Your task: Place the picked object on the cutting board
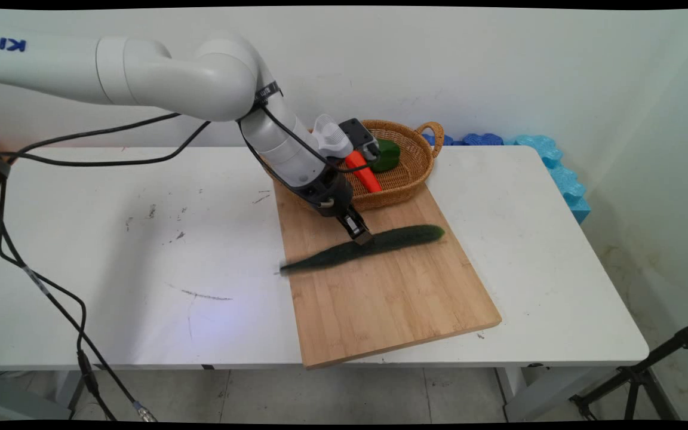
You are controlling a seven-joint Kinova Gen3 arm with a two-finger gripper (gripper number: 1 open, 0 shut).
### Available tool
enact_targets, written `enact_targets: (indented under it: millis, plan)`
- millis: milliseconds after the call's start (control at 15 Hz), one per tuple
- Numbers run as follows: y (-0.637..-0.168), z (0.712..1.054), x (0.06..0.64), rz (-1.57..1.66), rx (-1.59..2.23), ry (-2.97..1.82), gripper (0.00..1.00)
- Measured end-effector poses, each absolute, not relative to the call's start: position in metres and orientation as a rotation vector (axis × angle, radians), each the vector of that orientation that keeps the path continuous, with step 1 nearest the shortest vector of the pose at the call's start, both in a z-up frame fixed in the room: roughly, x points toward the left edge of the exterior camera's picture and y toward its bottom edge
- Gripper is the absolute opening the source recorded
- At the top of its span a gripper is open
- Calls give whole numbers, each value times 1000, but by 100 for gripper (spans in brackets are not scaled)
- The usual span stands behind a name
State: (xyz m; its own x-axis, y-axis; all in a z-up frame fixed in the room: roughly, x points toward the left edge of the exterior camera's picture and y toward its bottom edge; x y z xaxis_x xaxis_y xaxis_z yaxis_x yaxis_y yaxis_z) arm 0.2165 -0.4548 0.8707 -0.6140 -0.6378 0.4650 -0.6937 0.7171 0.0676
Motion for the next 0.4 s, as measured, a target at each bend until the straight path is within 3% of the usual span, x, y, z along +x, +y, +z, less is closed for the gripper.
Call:
enact_targets:
  millis: [400]
  plan:
    - [-454, 877, 212, 175, 986, -2427, 100]
